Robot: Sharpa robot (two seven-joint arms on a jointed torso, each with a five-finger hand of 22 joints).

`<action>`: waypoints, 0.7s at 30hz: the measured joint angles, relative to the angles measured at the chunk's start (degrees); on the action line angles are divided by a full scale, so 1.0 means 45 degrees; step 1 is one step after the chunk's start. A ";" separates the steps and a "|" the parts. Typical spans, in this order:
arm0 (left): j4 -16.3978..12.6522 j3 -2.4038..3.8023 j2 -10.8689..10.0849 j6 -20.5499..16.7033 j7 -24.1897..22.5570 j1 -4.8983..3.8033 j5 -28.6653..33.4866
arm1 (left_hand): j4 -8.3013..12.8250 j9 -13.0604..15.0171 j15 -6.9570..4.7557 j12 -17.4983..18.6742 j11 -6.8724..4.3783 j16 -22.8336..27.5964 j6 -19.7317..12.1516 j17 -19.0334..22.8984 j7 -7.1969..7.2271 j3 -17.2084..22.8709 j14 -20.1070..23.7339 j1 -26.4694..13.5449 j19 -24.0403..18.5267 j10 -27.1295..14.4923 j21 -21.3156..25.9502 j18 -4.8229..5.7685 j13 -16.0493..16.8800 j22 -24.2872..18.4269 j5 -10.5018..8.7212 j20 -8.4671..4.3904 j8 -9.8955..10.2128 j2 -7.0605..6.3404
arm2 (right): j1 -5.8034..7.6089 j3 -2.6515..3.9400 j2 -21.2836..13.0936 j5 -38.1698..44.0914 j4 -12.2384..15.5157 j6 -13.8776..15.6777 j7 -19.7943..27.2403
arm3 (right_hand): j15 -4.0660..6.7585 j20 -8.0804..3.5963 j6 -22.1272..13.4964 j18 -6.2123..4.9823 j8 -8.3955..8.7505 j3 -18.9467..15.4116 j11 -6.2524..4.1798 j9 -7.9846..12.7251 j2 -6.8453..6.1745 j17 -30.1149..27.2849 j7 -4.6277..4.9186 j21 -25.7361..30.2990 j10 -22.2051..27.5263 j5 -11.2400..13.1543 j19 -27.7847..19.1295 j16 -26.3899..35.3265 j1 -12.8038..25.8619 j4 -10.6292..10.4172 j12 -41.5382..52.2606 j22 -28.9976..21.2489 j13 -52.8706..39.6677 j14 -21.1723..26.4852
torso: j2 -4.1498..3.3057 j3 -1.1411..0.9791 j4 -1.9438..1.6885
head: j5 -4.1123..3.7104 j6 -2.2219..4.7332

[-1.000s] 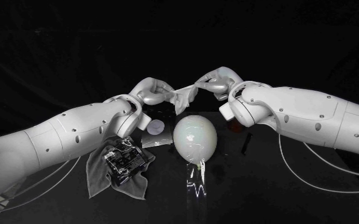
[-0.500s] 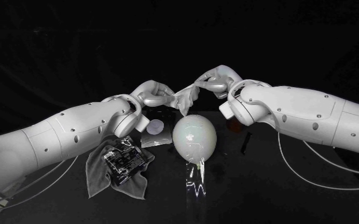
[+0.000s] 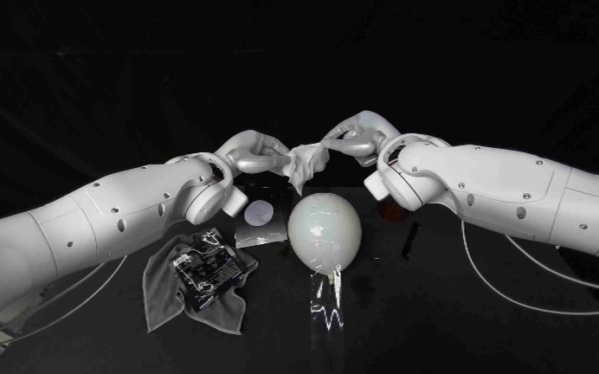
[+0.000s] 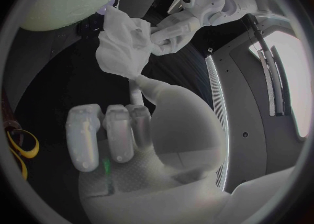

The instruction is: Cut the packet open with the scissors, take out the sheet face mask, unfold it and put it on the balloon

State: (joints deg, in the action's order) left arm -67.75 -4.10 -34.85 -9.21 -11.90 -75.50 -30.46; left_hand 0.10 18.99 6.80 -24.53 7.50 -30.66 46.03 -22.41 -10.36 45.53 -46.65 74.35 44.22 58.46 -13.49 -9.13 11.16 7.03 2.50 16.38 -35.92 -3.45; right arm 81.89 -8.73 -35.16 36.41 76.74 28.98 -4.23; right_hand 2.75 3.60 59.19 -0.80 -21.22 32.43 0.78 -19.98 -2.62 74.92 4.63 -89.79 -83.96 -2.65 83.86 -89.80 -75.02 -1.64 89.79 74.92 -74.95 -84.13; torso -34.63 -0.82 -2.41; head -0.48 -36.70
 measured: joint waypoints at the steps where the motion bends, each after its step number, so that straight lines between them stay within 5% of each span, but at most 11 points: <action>1: 0.0004 0.0001 -0.0017 0.0024 -0.0010 -0.0032 0.0002 | 0.0000 0.0039 0.0001 -0.0042 -0.0007 0.0000 -0.0026 0.0000 -0.0023 0.0000 0.0036 0.0030 0.0000 -0.0046 0.0000 0.0063 0.0007 0.0000 0.0000 0.0000 0.0000 0.0030 | 0.0000 -0.0001 0.0003 0.0023 0.0000 -0.0005 -0.0003 | 0.0000 0.0000 0.0000 0.0000 0.0000 0.0000 0.0000 0.0000 0.0000 0.0003 0.0000 0.0000 0.0000 0.0000 0.0000 0.0000 0.0000 0.0000 -0.0001 -0.0001 0.0000 0.0000 | -0.0001 -0.0001 0.0000 | 0.0000 0.0004; 10: 0.0113 0.0042 -0.0161 0.0412 -0.0193 -0.0234 0.0148 | -0.0001 0.0378 0.0187 -0.0061 0.0188 0.0087 -0.0161 0.0191 -0.0067 -0.0001 0.0689 0.0165 -0.0414 -0.0799 0.0152 0.0068 0.0034 -0.0070 -0.0036 0.0041 0.0001 0.0164 | 0.0000 -0.0002 -0.0001 0.0146 0.0021 -0.0016 -0.0016 | -0.0001 0.0001 -0.0002 -0.0001 -0.0001 0.0001 0.0000 0.0000 0.0002 0.0006 -0.0002 0.0012 0.0000 0.0004 -0.0001 0.0009 -0.0001 0.0001 -0.0041 -0.0002 0.0007 0.0001 | -0.0002 0.0000 0.0006 | -0.0038 0.0042; 12: 0.0165 0.0048 -0.0176 0.0615 -0.0259 -0.0265 0.0319 | 0.0002 0.0575 0.0315 -0.0021 0.0298 0.0290 -0.0212 0.0294 -0.0114 0.0001 0.1101 0.0165 -0.0670 -0.1183 0.0315 0.0338 -0.0005 -0.0151 -0.0037 0.0031 0.0002 0.0164 | 0.0000 -0.0003 0.0000 0.0149 0.0030 -0.0016 -0.0016 | -0.0002 0.0001 -0.0002 0.0000 -0.0001 0.0001 0.0000 0.0000 0.0002 0.0006 -0.0002 0.0012 0.0000 0.0006 -0.0001 0.0010 -0.0002 0.0001 -0.0033 0.0001 0.0011 0.0002 | -0.0002 0.0000 0.0006 | -0.0045 0.0052; 19: 0.0251 0.0060 -0.0191 0.1684 -0.0443 -0.0331 0.1139 | 0.0139 0.1022 0.0969 0.1209 0.0944 0.1222 -0.0326 0.0809 -0.0222 0.0359 0.2946 0.0191 -0.1581 -0.3368 0.0917 0.0675 -0.0736 -0.0470 0.0011 0.0070 -0.0058 0.0138 | 0.0001 -0.0003 0.0004 0.0117 0.0096 -0.0013 -0.0016 | -0.0003 0.0014 -0.0020 0.0001 -0.0003 0.0001 0.0000 0.0000 0.0012 0.0005 -0.0020 0.0025 0.0000 0.0009 -0.0014 0.0035 -0.0012 0.0002 0.0006 0.0005 0.0008 0.0003 | -0.0006 0.0000 0.0006 | -0.0052 0.0073; 21: 0.0258 0.0061 -0.0192 0.2104 -0.0480 -0.0340 0.1513 | 0.0243 0.1021 0.1196 0.1622 0.1192 0.1618 -0.0438 0.1036 -0.0248 0.0464 0.3637 0.0251 -0.2592 -0.4022 0.1300 0.0965 -0.1004 -0.0669 0.0039 0.0071 -0.0188 0.0077 | 0.0001 -0.0004 0.0000 0.0090 0.0124 -0.0012 -0.0016 | -0.0004 -0.0009 -0.0020 0.0000 -0.0004 0.0001 0.0000 0.0000 0.0016 0.0000 -0.0020 0.0025 0.0000 0.0032 0.0009 0.0044 -0.0016 0.0002 0.0005 0.0006 0.0005 0.0004 | -0.0006 -0.0001 0.0005 | -0.0054 0.0081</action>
State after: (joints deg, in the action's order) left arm -66.58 -3.83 -35.71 0.26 -14.06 -77.03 -23.65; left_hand 1.19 23.59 12.18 -17.23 12.87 -23.38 44.06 -17.75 -11.47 47.61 -30.29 75.48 32.55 40.36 -7.63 -4.78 6.65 4.02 2.68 16.70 -36.77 -3.10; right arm 81.89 -8.75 -35.16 36.82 77.29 28.93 -4.30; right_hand 2.73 3.56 59.10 -0.80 -21.23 32.44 0.78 -19.98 -2.55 74.92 4.54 -89.68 -83.96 -2.51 83.90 -89.60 -75.09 -1.64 89.81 74.94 -74.93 -84.11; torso -34.66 -0.83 -2.39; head -0.73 -36.34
